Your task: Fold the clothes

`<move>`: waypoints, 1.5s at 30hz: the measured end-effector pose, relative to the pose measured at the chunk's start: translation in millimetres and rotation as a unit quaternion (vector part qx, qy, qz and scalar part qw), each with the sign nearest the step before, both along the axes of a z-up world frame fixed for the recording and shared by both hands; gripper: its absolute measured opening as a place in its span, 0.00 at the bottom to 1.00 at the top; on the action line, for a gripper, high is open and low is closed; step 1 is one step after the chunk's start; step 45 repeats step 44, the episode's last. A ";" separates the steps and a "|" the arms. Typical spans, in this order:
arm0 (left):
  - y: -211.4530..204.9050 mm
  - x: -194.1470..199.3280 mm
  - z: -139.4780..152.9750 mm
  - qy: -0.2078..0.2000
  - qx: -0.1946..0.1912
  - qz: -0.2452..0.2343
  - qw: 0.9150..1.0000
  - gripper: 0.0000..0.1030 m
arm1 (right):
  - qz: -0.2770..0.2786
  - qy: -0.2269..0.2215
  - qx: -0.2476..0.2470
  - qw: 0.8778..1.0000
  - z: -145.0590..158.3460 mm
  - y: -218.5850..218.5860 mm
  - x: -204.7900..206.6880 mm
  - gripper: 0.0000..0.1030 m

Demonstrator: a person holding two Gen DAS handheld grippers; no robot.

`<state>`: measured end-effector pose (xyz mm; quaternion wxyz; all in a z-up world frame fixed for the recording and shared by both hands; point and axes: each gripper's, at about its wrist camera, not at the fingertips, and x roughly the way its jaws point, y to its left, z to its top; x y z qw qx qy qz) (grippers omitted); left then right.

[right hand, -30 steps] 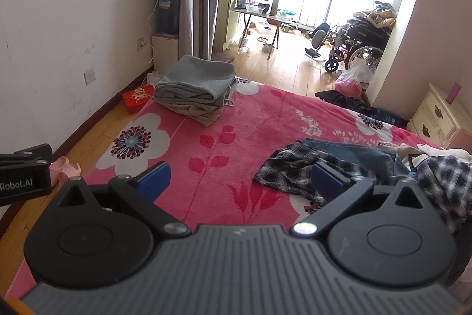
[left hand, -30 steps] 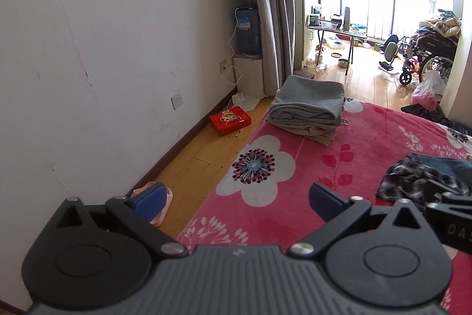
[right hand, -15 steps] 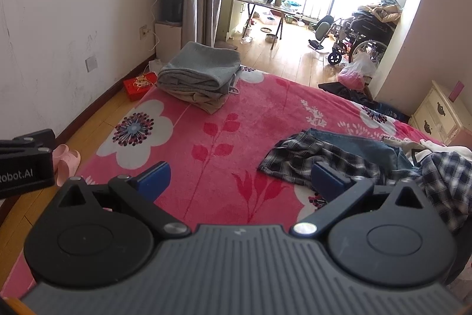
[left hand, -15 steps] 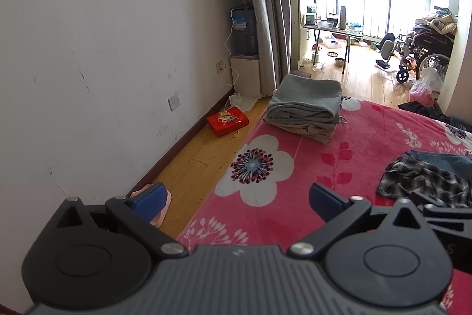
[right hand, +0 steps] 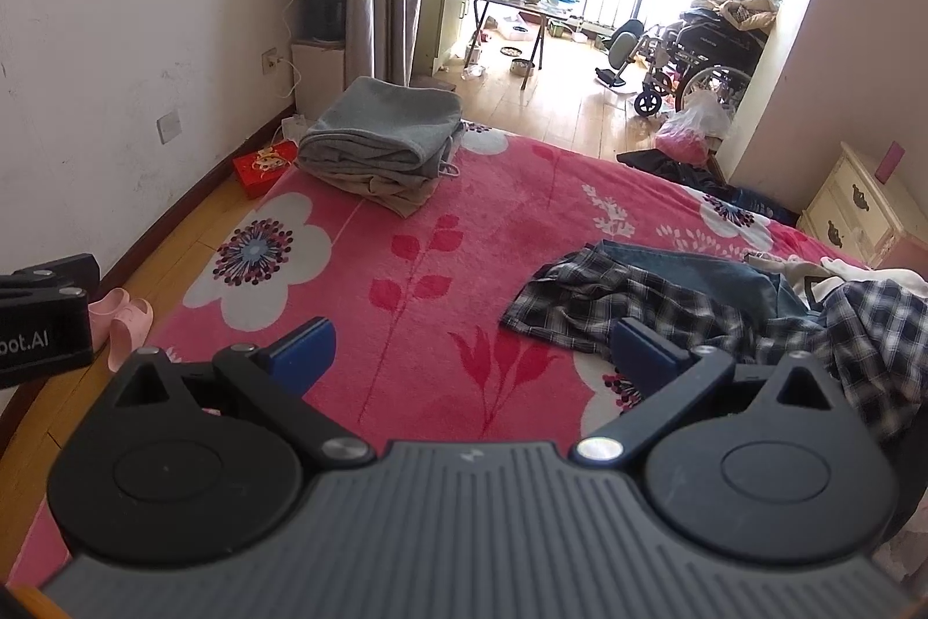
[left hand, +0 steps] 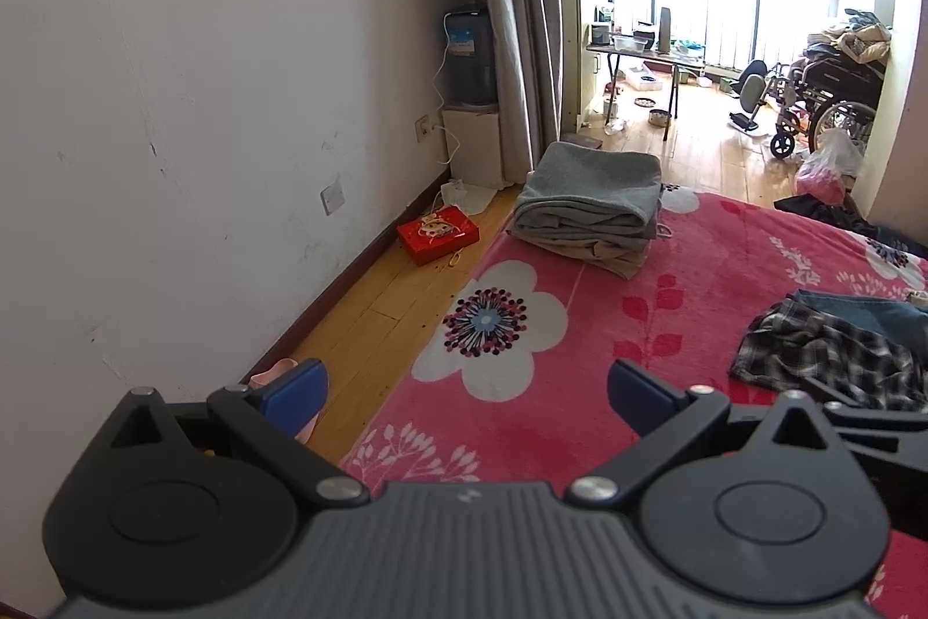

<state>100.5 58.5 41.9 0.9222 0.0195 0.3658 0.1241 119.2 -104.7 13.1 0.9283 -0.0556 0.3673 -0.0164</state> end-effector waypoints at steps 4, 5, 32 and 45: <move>-0.1 1.5 -1.6 0.003 0.000 0.001 1.000 1.00 | -0.003 0.002 0.001 1.000 -1.4 -1.2 1.4 0.99; 0.0 1.9 -1.8 0.004 -0.001 0.001 1.000 1.00 | -0.003 0.003 0.001 1.000 -1.7 -1.5 1.7 0.99; 14.7 7.5 -8.2 0.016 -0.008 0.014 1.000 1.00 | -0.006 0.018 0.003 1.000 -8.8 7.5 10.1 0.99; 21.9 8.3 -10.6 0.018 -0.011 0.021 1.000 1.00 | -0.004 0.022 0.003 1.000 -10.6 12.4 11.4 0.99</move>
